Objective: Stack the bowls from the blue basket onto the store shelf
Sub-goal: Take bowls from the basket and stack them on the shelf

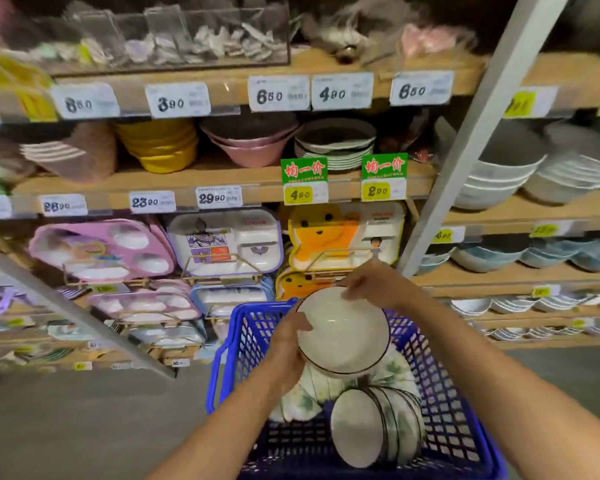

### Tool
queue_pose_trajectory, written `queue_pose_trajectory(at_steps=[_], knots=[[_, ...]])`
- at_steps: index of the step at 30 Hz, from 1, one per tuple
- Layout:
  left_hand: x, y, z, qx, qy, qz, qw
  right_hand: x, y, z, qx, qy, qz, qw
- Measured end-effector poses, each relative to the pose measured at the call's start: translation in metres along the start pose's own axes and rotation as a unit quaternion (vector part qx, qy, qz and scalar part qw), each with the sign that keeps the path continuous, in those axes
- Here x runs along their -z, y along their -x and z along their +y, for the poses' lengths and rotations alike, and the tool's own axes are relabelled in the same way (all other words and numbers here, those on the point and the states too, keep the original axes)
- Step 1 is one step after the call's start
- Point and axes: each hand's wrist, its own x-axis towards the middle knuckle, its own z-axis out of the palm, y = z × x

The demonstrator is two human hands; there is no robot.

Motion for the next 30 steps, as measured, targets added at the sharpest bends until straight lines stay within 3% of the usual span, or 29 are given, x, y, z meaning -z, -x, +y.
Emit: queue_pose_trajectory(at_steps=[3,7,11,15,19,30], knots=[[-0.017,0.014,0.029,-0.031,-0.008,-0.017,0.999,0.017,0.023,-0.011,-0.02,-0.202,0.097,0.974],[-0.046,0.029,0.06,-0.069,-0.008,-0.049,0.996,0.026,0.059,-0.021,-0.035,-0.463,0.119,0.878],[-0.089,0.035,0.076,-0.072,-0.025,-0.023,0.997,0.04,0.088,-0.026,-0.005,-0.588,0.157,0.794],[-0.146,0.045,0.076,-0.067,-0.049,-0.038,0.996,0.072,0.119,-0.014,-0.02,-0.63,0.213,0.747],[-0.211,0.048,0.06,-0.07,-0.063,-0.078,0.992,0.118,0.157,0.019,-0.028,-0.636,0.267,0.724],[-0.385,0.061,-0.015,-0.06,-0.024,-0.106,0.992,0.232,0.255,0.13,-0.033,-0.616,0.313,0.722]])
